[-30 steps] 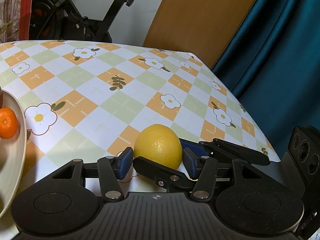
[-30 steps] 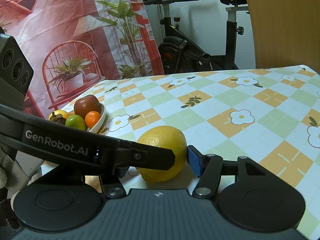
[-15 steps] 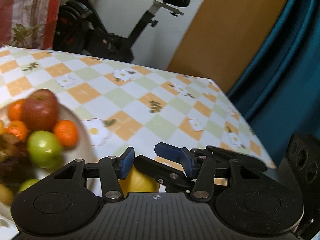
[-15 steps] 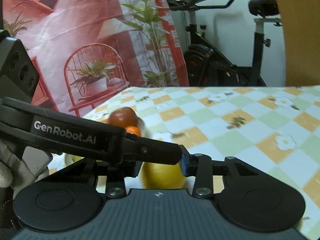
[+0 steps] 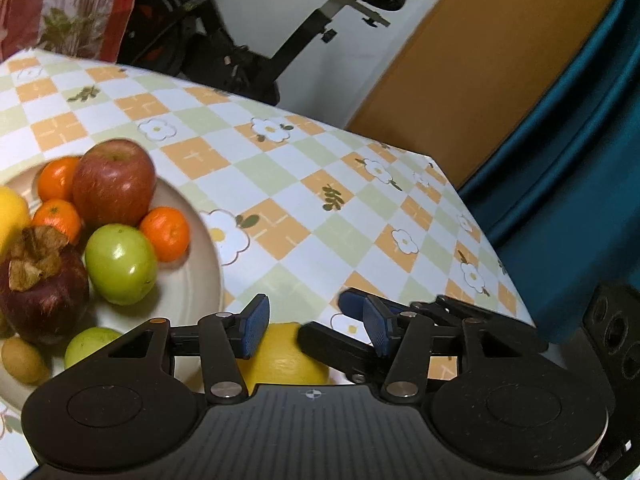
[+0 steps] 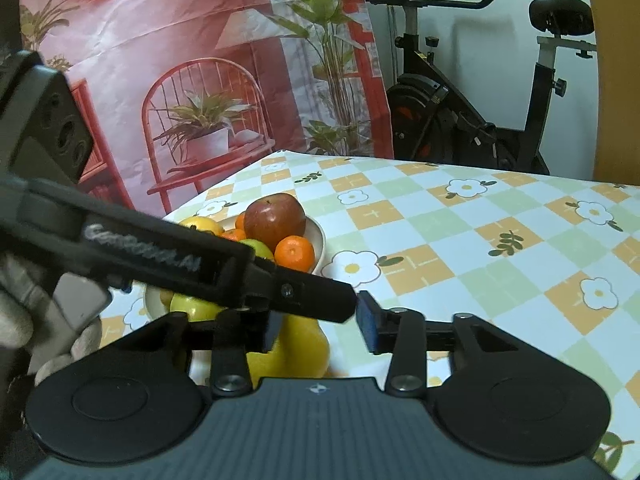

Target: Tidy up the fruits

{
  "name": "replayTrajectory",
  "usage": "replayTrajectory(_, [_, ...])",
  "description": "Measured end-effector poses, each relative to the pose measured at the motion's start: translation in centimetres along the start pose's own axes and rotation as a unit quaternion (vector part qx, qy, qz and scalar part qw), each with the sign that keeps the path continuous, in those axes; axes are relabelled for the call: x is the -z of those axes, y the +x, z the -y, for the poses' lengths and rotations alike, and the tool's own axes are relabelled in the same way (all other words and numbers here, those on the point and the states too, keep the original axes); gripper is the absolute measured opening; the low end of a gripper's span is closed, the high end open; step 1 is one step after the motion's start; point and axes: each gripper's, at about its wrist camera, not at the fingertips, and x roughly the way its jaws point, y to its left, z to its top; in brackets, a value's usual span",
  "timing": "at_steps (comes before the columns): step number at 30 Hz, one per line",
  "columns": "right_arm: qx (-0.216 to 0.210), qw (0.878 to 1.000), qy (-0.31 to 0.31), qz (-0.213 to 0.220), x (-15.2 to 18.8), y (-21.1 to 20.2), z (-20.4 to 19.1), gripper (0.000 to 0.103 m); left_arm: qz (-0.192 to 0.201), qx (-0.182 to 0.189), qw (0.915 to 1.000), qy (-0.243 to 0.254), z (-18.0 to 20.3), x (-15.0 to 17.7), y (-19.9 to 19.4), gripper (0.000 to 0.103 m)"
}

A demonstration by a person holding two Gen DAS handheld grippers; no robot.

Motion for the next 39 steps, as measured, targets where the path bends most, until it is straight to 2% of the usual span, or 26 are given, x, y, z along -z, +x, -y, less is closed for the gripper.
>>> replayTrajectory(6, [-0.024, 0.999, 0.037, -0.003, 0.8, -0.9, 0.7, 0.047, 0.004, 0.000, 0.9999, 0.010, -0.2, 0.2, -1.7, 0.053])
replayTrajectory(9, [-0.038, 0.998, 0.048, -0.004, 1.2, -1.3, 0.5, 0.050, 0.004, 0.000, 0.9998, 0.019, -0.4, 0.8, -2.9, 0.053])
replayTrajectory(13, [-0.055, 0.998, 0.043, -0.006, 1.5, -1.8, 0.0, 0.050, 0.006, -0.006, 0.9995, 0.031, -0.9, 2.4, -4.7, 0.053])
replayTrajectory(17, [-0.069, 0.997, 0.024, -0.013, 2.0, -1.9, -1.1, 0.055, 0.005, -0.006, 0.9998, 0.019, -1.8, 3.2, -5.7, 0.052])
replayTrajectory(21, [-0.073, 0.997, 0.001, -0.026, 2.4, -1.5, -2.2, 0.057, -0.006, 0.003, 0.9999, 0.011, -1.8, 3.6, -5.3, 0.052])
replayTrajectory(22, [-0.072, 0.997, -0.007, -0.035, 2.5, -1.2, -2.5, 0.060, -0.010, 0.006, 0.9998, 0.014, -1.7, 3.7, -5.2, 0.052])
replayTrajectory(26, [-0.053, 0.996, -0.043, -0.057, 3.6, -0.5, -3.4, 0.061, -0.024, 0.011, 0.9994, 0.022, -1.2, 4.6, -4.8, 0.052])
replayTrajectory(33, [-0.059, 0.995, -0.052, -0.065, 4.3, -0.8, -3.4, 0.060, -0.050, 0.031, 0.9976, 0.037, 0.1, 5.5, -3.4, 0.052])
replayTrajectory(39, [-0.057, 0.994, -0.065, -0.065, 4.4, -0.9, -3.5, 0.060, -0.061, 0.028, 0.9963, 0.054, 0.7, 6.1, -2.8, 0.056])
